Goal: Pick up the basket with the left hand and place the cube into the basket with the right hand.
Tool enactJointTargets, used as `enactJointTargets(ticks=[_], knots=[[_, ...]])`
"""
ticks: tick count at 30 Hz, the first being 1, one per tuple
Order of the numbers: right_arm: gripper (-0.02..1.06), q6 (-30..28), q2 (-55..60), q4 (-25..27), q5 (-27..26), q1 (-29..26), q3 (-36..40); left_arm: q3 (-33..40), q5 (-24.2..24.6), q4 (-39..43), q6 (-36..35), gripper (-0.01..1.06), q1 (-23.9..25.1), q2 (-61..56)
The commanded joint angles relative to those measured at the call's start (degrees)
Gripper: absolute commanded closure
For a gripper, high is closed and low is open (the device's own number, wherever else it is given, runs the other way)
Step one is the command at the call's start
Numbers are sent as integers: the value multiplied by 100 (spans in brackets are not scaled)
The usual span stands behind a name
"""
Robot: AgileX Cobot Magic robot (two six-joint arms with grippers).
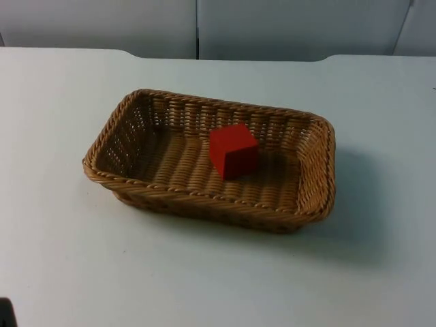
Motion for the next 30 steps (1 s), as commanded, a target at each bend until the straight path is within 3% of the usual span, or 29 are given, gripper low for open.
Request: enactJointTargets(ticks=[1, 2, 3, 7, 9, 10, 14, 15, 16, 20, 21, 27, 30], knots=[[105, 386, -699, -561, -479, -401, 788, 408, -146, 27, -81, 105, -42, -350], [105, 603, -1158, -657, -833, -715, 1331, 967, -321, 56, -81, 105, -42, -675], [105, 603, -1158, -657, -833, -715, 1331, 967, -321, 56, -81, 105, -42, -675], [105, 936, -2798, -449, -2149, -1886, 2957, 2386, -685, 163, -312, 105, -42, -1580], [105, 1117, -3655, -255, -2606, -2273, 3536, 3153, -824, 163, -378, 105, -42, -2202], [105, 1117, -3655, -255, -2606, -2273, 3536, 3153, -824, 163, -378, 105, -42, -2202], [105, 1251, -5106, 505, -3316, -2945, 4302, 4338, -815, 163, -515, 105, -42, -3481], [105, 1251, -5358, 842, -3374, -3044, 4389, 4539, -815, 139, -610, 105, -42, -3768], [105, 1251, -5358, 842, -3374, -3044, 4389, 4539, -815, 139, -610, 105, -42, -3768], [105, 1235, -6383, 2839, -3097, -3125, 4413, 5060, -803, 115, -1190, 105, -42, -5227], [105, 1235, -6383, 2839, -3097, -3125, 4413, 5060, -803, 115, -1190, 105, -42, -5227], [105, 1210, -6926, 4508, -2683, -3125, 4520, 5148, -790, 115, -1216, 105, -42, -6307], [105, 1210, -7068, 5651, -2396, -3125, 4700, 5042, -309, 11, -1238, 105, -42, -6307]])
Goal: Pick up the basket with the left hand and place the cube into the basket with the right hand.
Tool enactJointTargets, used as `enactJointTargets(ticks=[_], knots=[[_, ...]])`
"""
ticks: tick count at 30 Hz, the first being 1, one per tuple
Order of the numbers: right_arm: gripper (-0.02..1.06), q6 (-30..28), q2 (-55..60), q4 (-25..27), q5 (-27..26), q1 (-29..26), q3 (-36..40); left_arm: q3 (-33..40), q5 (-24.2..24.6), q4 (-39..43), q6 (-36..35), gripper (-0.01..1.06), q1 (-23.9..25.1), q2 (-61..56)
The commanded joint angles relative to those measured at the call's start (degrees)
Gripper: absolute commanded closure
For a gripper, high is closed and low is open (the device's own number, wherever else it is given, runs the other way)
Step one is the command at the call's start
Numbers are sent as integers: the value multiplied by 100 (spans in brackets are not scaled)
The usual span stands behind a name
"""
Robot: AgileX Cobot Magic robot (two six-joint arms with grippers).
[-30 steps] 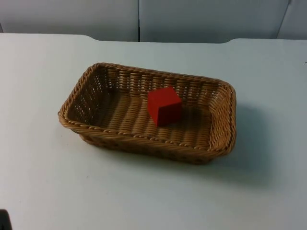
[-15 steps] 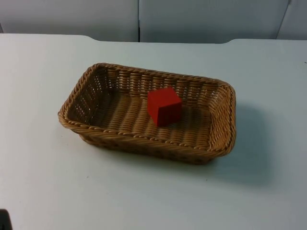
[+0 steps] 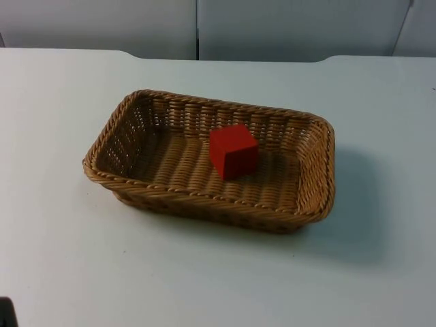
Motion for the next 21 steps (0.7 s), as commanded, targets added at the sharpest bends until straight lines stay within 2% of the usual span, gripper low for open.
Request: enactJointTargets(ticks=[1, 2, 4, 7, 8, 10, 13, 14, 17, 21], knots=[[105, 32, -116, 1093, 366, -21, 268, -36, 347, -166, -89, 105, -42, -20], [105, 32, -116, 1093, 366, -21, 268, -36, 347, -166, -89, 105, -42, -20], [105, 4, -214, 1449, 726, 52, 511, 0, 434, -151, -89, 105, -42, -20], [105, -10, -302, 2038, 1741, 400, 799, 10, 734, -151, -89, 105, -42, -20], [105, -10, -302, 2038, 1741, 400, 799, 10, 734, -151, -89, 105, -42, -20], [105, -52, -311, 2289, 2500, 614, 858, 38, 932, -142, -126, 105, -42, -20], [105, -63, -317, 2385, 3241, 887, 858, 242, 794, -120, -126, 105, -42, -20], [105, -63, -317, 2385, 3241, 887, 858, 242, 794, -120, -126, 105, -42, -20], [105, -50, -317, 2385, 3774, 1060, 858, 667, 669, -120, -126, 105, -42, -20], [105, -50, -317, 2306, 3852, 1119, 858, 1062, 527, -145, -126, 105, -42, -20]])
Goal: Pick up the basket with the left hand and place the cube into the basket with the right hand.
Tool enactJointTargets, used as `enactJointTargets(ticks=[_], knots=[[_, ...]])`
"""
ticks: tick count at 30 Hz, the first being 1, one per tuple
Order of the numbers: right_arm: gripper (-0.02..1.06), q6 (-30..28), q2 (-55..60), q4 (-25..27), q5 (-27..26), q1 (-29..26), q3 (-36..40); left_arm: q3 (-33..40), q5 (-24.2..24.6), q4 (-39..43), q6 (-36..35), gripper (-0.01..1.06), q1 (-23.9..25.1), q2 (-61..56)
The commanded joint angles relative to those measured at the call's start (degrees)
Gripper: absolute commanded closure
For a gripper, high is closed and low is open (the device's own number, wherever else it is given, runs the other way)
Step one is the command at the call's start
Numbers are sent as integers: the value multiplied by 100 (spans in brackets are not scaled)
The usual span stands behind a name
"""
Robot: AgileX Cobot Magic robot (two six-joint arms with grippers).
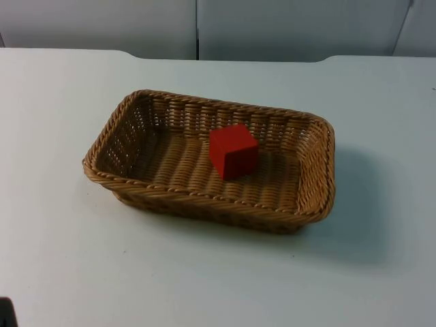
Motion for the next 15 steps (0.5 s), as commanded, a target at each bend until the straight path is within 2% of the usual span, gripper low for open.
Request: enactJointTargets(ticks=[1, 4, 12, 15], knots=[[105, -38, -29, -78, 61, 12, 15, 140, -193, -72, -43, 105, -42, -20], [105, -38, -39, -114, 131, 12, 106, 284, -251, -102, -43, 105, -73, -20], [105, -38, -39, 129, 40, 12, 1059, 540, -247, -44, -43, 105, -245, -20], [105, -138, -39, 169, -80, 12, 1060, 552, -247, -44, -43, 105, -245, -20]])
